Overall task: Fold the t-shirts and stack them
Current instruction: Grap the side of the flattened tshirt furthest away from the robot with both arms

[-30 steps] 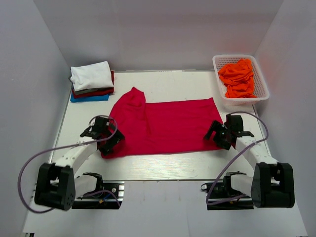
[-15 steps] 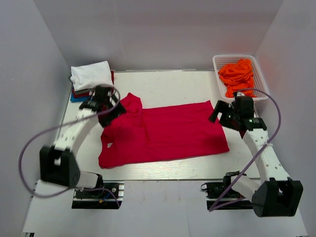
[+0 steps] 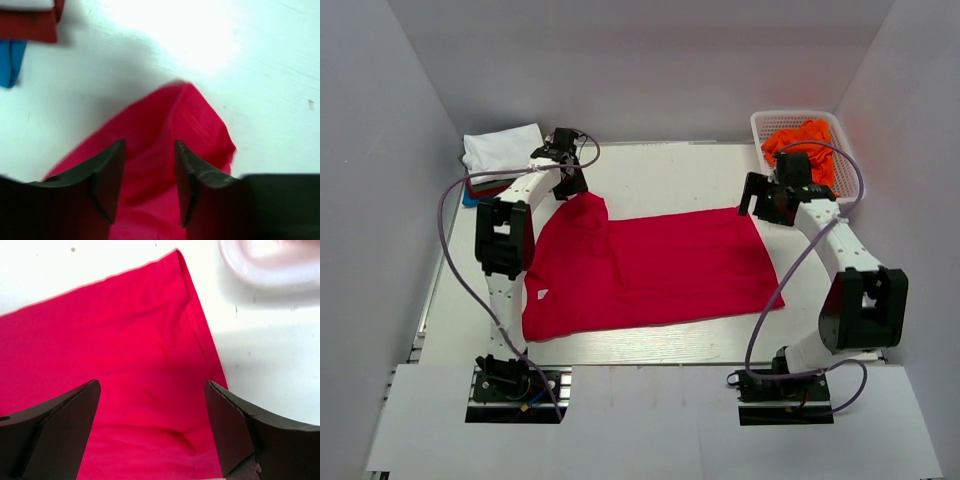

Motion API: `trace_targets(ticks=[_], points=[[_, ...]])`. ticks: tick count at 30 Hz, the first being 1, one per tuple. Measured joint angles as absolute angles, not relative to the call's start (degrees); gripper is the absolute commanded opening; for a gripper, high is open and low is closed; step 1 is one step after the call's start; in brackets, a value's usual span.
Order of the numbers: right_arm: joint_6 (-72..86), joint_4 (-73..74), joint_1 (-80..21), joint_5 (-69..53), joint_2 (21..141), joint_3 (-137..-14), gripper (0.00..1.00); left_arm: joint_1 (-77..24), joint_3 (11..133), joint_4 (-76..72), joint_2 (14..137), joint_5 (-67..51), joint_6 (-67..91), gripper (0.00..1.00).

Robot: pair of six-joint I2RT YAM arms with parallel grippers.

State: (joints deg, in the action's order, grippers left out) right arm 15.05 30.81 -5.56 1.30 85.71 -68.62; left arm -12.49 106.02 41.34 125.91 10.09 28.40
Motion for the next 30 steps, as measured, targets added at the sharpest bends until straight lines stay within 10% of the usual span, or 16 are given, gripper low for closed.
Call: trace_targets(ticks=[7,15,30], points=[[14.4,30.2,-7.1,4.7,92.5,-73.3,0.9,-12.5,113.3,43.7,134.2,9.8,24.3,0.49],[14.8,31.6,-8.4,10.5,102.7,-80.2,0.9,-12.5,110.3,42.0,133.3,7.9,22.5,0.01],[22.7,32.4,-11.4,20.6,120.0,-93.4,0.9,-11.8,116.7,47.4,129.8,10.2,14.4,0.0]])
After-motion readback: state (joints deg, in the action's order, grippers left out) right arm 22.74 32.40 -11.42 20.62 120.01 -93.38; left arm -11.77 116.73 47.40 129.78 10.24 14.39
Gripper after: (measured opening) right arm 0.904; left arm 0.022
